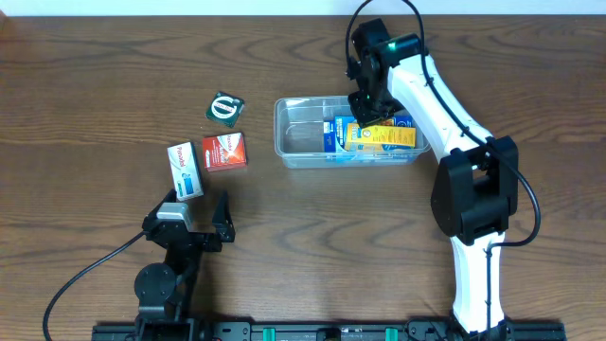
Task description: Pack container
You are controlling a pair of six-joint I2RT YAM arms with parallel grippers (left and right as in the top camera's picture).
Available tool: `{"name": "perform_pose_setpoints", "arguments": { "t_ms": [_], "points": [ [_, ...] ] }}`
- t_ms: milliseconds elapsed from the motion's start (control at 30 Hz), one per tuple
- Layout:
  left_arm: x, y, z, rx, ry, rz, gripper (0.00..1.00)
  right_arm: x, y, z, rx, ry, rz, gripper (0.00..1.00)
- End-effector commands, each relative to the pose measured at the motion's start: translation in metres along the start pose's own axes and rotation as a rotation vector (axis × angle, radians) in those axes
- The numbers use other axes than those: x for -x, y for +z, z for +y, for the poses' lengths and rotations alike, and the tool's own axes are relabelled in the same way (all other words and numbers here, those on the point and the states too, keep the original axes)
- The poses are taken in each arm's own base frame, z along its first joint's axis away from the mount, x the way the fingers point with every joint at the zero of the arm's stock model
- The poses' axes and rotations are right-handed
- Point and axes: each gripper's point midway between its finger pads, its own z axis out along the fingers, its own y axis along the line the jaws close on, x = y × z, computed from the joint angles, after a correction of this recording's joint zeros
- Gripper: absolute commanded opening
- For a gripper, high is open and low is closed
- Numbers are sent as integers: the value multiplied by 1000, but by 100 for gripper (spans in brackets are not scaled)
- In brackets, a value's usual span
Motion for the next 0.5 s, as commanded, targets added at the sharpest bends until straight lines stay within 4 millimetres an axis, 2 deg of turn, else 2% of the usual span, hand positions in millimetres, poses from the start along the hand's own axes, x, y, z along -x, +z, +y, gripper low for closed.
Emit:
{"name": "perform_pose_setpoints", "arguments": {
  "t_ms": [0, 467],
  "points": [
    [-15, 1, 2, 1, 5, 46, 98, -3, 6, 3, -9, -19, 17, 1],
    [-15, 1, 2, 1, 5, 46, 98, -16, 5, 4, -8, -52, 71, 1]
  ]
}}
